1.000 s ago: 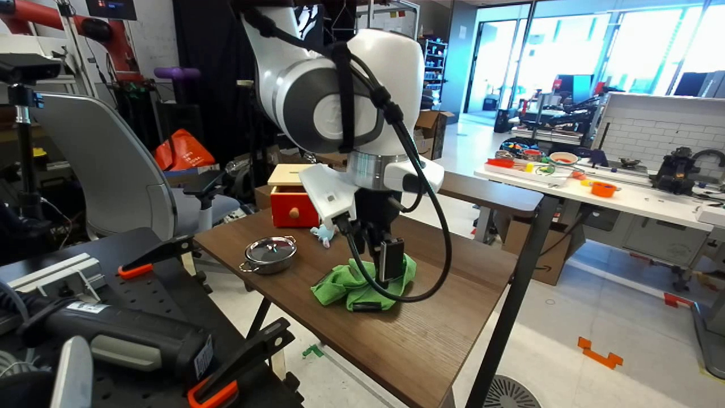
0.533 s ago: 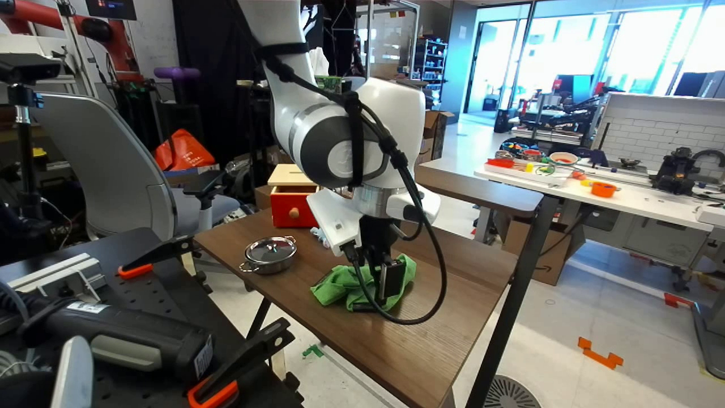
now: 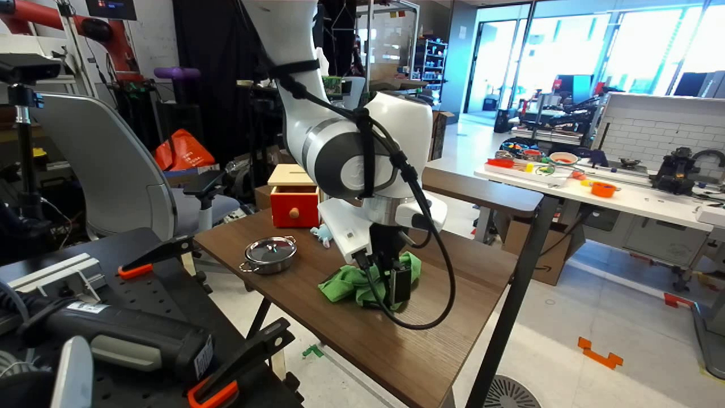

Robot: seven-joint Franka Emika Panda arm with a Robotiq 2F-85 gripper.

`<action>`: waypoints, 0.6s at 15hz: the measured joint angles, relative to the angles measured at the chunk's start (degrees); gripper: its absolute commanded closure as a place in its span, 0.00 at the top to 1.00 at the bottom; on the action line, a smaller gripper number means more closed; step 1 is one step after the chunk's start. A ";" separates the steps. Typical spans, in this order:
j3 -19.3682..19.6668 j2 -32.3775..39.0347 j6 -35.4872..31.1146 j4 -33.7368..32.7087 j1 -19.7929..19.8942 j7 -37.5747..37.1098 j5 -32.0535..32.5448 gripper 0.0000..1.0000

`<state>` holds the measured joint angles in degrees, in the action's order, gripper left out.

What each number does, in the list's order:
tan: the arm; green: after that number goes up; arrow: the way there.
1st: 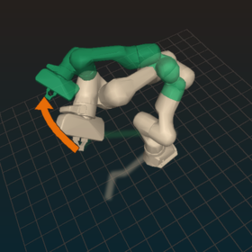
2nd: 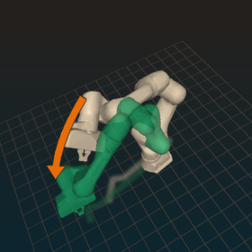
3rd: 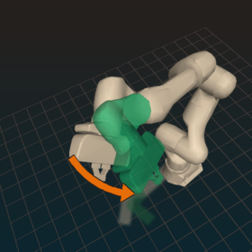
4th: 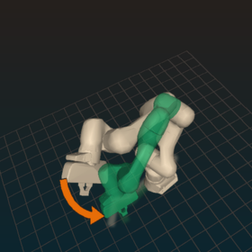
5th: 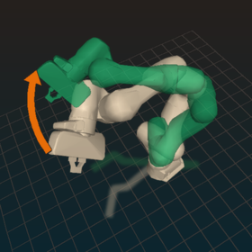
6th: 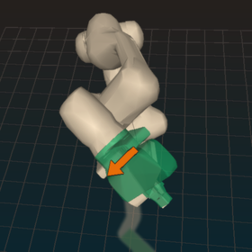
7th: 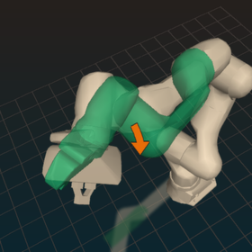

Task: Move the green cloth to the right

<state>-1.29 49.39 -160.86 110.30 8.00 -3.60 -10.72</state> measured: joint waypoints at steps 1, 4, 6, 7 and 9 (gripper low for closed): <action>0.06 0.40 0.07 -0.70 0.03 -0.05 0.00 1.00; 0.30 1.88 0.20 -3.22 0.19 -0.58 -0.06 1.00; 0.32 2.87 0.44 -5.18 0.65 -1.14 -0.11 1.00; 0.36 3.34 0.55 -6.22 0.94 -1.45 -0.16 1.00; 0.58 4.19 1.29 -8.39 1.51 -2.04 -0.39 1.00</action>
<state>-0.71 53.58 -159.57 101.90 9.51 -5.64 -11.11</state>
